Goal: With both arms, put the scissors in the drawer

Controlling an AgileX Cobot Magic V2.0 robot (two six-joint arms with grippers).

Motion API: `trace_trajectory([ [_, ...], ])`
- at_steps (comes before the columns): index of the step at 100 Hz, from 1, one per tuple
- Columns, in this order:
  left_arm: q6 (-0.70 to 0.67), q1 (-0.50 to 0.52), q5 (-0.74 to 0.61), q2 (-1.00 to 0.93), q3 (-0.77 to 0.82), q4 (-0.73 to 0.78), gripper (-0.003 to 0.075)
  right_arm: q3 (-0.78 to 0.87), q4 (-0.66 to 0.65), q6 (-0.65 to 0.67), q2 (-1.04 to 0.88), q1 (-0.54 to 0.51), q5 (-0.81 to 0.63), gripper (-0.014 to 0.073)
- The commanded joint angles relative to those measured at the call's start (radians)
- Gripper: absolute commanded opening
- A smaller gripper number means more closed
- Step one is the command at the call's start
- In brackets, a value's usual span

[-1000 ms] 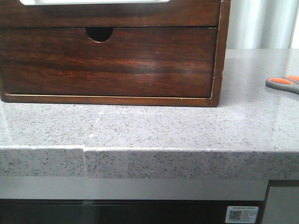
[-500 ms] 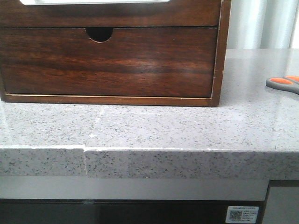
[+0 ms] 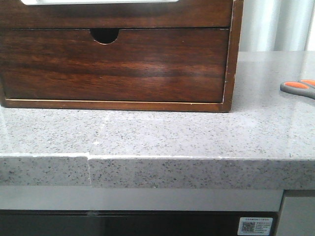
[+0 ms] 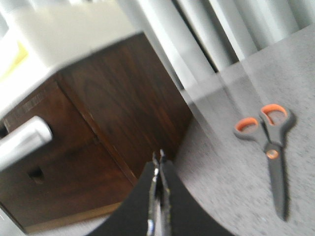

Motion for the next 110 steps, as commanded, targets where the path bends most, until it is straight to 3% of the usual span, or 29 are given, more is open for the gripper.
trace_trajectory([
  [1,0.087,-0.008,-0.036,0.008,-0.045,-0.018,-0.0019,-0.034,0.035,0.0,-0.02,-0.007,-0.078,-0.0043],
  [17,0.184,-0.009,0.07,0.063,-0.202,0.172,-0.0019,-0.197,-0.025,-0.1,0.021,-0.007,0.193,-0.0043],
  [39,0.199,-0.009,0.243,0.273,-0.384,0.388,-0.0015,-0.409,-0.322,-0.143,0.169,-0.007,0.517,-0.0037],
  [44,0.2,-0.009,0.269,0.319,-0.407,0.39,0.0006,-0.434,-0.344,-0.143,0.196,-0.007,0.538,-0.0022],
  [50,0.2,-0.014,0.29,0.366,-0.428,0.372,0.0089,-0.452,-0.347,-0.143,0.217,-0.007,0.543,0.0022],
  [64,0.2,-0.046,0.297,0.432,-0.441,0.234,0.0386,-0.465,-0.292,-0.143,0.228,-0.007,0.541,0.0242],
  [71,0.208,-0.064,0.304,0.469,-0.444,0.119,0.0471,-0.465,-0.259,-0.143,0.228,-0.007,0.55,0.0388],
  [82,0.333,-0.096,0.304,0.54,-0.463,-0.137,0.0447,-0.465,-0.243,-0.143,0.228,-0.007,0.573,0.0532],
  [97,0.51,-0.12,0.304,0.662,-0.53,-0.504,0.0396,-0.465,-0.243,-0.143,0.228,-0.007,0.577,0.0535],
  [110,0.519,-0.122,0.317,0.778,-0.591,-0.649,0.0396,-0.465,-0.243,-0.143,0.228,-0.007,0.577,0.0535],
])
